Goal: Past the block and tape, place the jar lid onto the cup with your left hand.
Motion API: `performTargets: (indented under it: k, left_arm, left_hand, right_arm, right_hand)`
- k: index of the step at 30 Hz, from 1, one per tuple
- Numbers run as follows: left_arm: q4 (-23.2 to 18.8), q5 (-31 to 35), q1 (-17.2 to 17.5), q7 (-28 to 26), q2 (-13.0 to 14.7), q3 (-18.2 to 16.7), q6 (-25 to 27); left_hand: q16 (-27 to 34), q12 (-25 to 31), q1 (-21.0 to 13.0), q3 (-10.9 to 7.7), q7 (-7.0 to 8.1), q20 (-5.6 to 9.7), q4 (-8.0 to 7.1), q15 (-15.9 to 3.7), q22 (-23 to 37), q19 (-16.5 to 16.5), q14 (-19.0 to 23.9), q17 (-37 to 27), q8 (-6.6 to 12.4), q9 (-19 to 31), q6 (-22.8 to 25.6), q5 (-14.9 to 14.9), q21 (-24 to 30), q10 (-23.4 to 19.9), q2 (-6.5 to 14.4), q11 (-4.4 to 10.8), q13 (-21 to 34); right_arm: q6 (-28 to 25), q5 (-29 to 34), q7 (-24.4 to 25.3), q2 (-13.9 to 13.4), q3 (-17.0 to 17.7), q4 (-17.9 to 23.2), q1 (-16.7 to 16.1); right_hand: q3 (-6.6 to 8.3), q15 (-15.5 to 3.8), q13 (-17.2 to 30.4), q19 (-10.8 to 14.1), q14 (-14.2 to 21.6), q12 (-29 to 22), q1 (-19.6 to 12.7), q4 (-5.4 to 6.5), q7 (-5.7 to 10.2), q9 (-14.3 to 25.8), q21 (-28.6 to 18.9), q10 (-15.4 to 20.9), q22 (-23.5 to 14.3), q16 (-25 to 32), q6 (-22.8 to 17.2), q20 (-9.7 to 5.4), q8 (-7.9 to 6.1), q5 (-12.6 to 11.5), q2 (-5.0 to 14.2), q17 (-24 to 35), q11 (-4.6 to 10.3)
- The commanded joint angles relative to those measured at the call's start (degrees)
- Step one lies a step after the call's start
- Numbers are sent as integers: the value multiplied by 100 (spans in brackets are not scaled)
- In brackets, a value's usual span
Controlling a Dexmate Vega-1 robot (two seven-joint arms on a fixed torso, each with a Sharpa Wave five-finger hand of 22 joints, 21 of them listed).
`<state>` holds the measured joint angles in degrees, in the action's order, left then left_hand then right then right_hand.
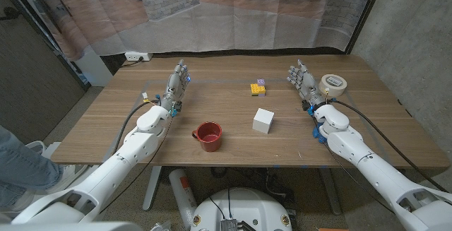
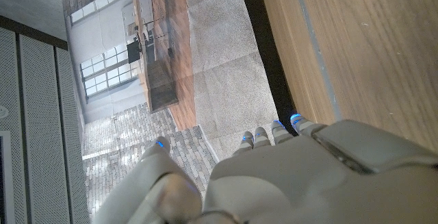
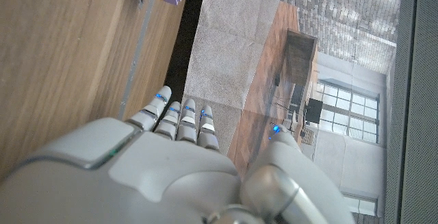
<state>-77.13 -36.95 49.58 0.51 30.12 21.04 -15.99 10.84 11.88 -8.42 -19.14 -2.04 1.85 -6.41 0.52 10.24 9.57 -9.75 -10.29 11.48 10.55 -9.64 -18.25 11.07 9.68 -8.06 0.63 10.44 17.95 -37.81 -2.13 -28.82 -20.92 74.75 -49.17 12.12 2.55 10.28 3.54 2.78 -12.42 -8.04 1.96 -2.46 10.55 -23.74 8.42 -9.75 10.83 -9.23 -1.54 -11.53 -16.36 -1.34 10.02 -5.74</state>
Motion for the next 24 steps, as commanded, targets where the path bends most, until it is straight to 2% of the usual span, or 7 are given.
performTargets:
  k: [1, 8, 13, 16, 24]
  left_arm:
    - [-288, 64, 65, -124, 70, -7, 81]
    - [-293, 63, 44, -60, 80, 8, 72]
    - [-389, 106, 91, -99, 119, 7, 64]
    - [-481, 105, 141, -105, 167, -14, 70]
    - [-729, 81, 347, -120, 343, -103, 84]
  left_hand:
    - [20, 22, -47, -32, -4, 126, 11, 5, 10, 764, -544, -10, 30, 8, -529, -32, 39, 381, 3, -3, 16]
    - [21, 22, -65, -23, -3, 106, 23, -3, 10, 751, -528, -10, 31, 8, -511, -47, 44, 367, 14, 10, 16]
    - [59, 63, -105, -14, 11, 34, 43, 5, 10, 668, -388, -9, 64, 8, -392, -77, 72, 228, 47, 2, 15]
    - [67, 79, -128, -17, 3, 13, 52, 6, 10, 615, -340, -8, 75, 9, -344, -90, 89, 169, 72, -15, 15]
    - [75, 93, -168, -27, -1, 4, 66, 19, 10, 578, -281, -8, 85, 10, -288, -108, 97, 102, 118, -20, 16]
  right_arm:
    - [128, -53, -65, 44, 25, -2, -45]
    - [126, -36, -42, 62, 14, -14, -30]
    - [198, 2, -13, 68, 19, -14, -54]
    - [256, 16, 10, 73, 34, -13, -81]
    - [369, 46, 11, 90, 39, -20, -119]
  right_hand:
    - [43, 35, 30, 47, 48, -13, -73, -24, 7, 21, -26, 52, -32, 24, -43, 10, -28, -30, 17, 27, 22]
    - [44, 25, 31, 51, 49, -17, -88, -35, 7, 22, -7, 68, -34, 20, -50, 17, -24, -23, 24, 28, 18]
    - [46, 22, 31, 60, 54, -15, -97, -42, 6, 22, 1, 68, -34, 19, -45, 18, -19, -19, 29, 28, 18]
    - [49, -6, 32, 107, 66, -16, -114, -54, -10, 23, 3, 77, -34, 20, -51, -56, -16, -13, 38, 28, 34]
    - [58, -52, 32, 152, 95, -22, -149, -77, -31, 24, 16, 101, -33, 24, -77, -94, -20, -4, 53, 27, 57]
